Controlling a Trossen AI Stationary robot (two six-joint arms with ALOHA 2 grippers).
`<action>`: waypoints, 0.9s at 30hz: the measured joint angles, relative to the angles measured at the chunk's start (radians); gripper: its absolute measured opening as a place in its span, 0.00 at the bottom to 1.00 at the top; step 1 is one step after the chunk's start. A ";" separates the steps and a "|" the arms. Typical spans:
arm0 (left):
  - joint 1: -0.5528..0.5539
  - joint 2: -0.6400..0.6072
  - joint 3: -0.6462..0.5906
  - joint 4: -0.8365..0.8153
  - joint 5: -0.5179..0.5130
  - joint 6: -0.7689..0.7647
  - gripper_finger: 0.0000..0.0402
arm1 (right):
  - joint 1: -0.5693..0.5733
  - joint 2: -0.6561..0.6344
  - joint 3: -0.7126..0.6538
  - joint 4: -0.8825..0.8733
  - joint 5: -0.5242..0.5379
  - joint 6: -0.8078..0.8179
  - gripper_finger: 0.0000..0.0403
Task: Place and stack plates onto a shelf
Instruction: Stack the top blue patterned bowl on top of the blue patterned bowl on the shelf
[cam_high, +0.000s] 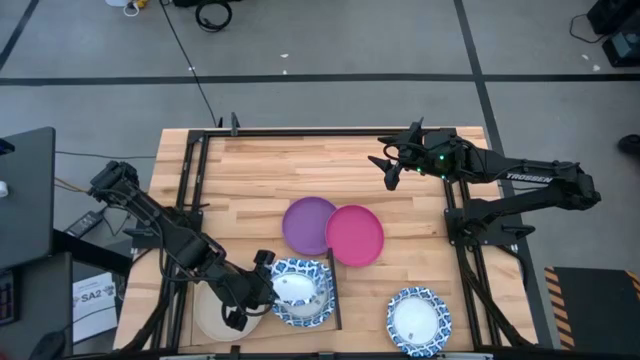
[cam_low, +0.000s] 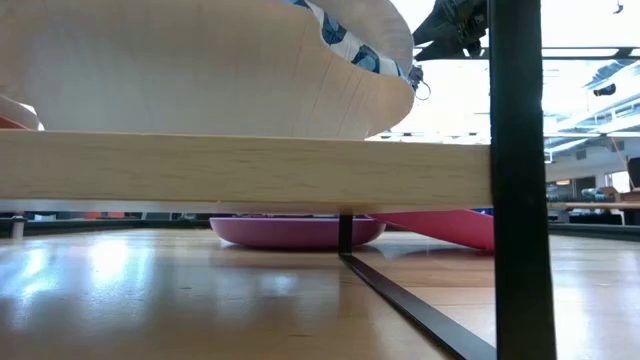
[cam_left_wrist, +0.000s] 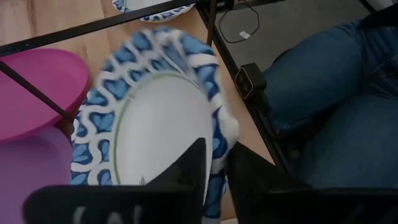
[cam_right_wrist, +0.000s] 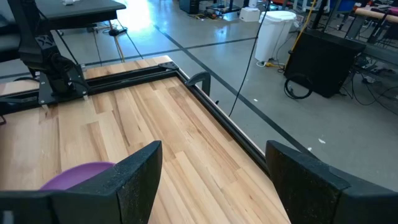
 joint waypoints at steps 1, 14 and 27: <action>0.000 0.000 0.000 0.000 0.000 0.000 0.19 | 0.000 0.000 0.000 0.000 0.000 0.000 0.72; 0.000 -0.001 0.000 0.049 0.000 0.000 0.35 | 0.000 0.000 0.000 0.000 0.000 0.000 0.72; 0.008 0.065 0.000 0.198 0.020 0.037 0.35 | 0.000 0.000 0.000 0.000 0.000 0.000 0.72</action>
